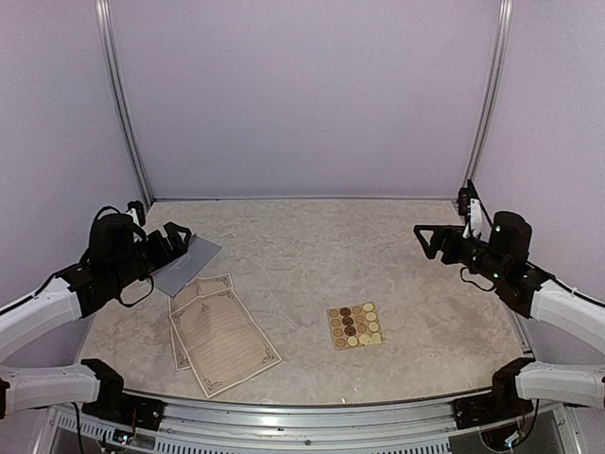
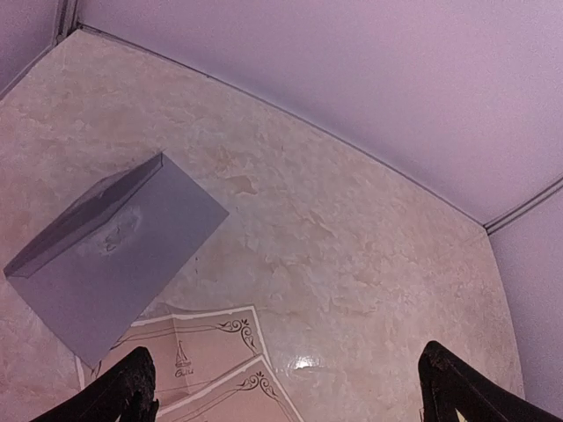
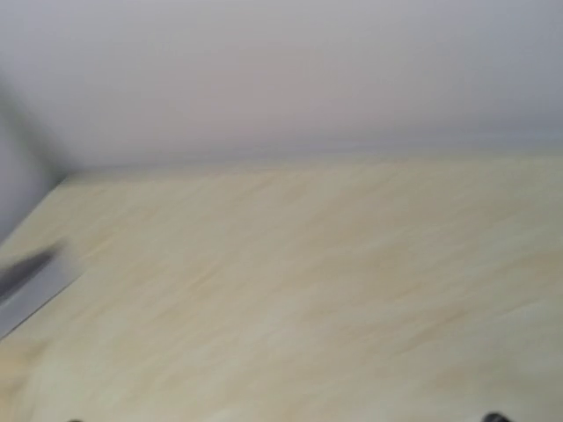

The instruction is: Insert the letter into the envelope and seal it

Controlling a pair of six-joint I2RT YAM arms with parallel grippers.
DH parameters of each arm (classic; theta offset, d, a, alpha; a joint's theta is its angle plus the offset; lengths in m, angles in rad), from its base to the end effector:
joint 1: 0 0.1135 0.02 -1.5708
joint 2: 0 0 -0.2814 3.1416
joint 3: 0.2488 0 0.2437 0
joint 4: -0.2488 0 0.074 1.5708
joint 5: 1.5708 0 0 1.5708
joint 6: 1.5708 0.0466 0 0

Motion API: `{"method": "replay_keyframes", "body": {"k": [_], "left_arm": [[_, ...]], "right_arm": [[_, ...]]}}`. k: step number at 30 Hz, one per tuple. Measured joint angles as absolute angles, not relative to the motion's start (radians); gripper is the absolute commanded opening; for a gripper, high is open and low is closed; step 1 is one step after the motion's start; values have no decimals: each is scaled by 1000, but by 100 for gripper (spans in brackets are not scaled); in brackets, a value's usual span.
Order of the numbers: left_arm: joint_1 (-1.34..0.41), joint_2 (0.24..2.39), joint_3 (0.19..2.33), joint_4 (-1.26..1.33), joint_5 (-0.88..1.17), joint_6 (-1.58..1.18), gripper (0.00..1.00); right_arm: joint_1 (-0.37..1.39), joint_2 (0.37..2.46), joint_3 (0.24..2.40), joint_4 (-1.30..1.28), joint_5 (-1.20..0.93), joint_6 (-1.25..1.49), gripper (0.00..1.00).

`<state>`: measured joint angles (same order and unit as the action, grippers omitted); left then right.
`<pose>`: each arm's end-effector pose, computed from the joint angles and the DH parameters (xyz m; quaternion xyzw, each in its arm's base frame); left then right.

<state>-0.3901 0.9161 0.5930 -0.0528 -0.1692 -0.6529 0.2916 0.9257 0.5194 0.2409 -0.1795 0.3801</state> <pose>0.1910 -0.0700 0.2746 -0.1551 0.8105 -0.2187 0.5208 0.1985 0.0683 0.2804 -0.0242 0.7618 0.2767 0.5852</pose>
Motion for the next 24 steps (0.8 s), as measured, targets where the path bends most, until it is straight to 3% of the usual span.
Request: {"method": "replay_keyframes", "body": {"k": [7,14,18,24], "left_arm": [[-418,1011,458,-32,-110,-749,99],[-443,1063,424,-15,-27,-786,97],[-479,1058,386,12,6,-809,89],[-565,1056,343,46,54,-844,68]], "right_arm": [[616,1203,589,244,-210,492,93],[833,1473,744,274,-244,540,91],[902,1591,801,293,-270,573,89],[953,1749,905,299,-305,601,88]]}}
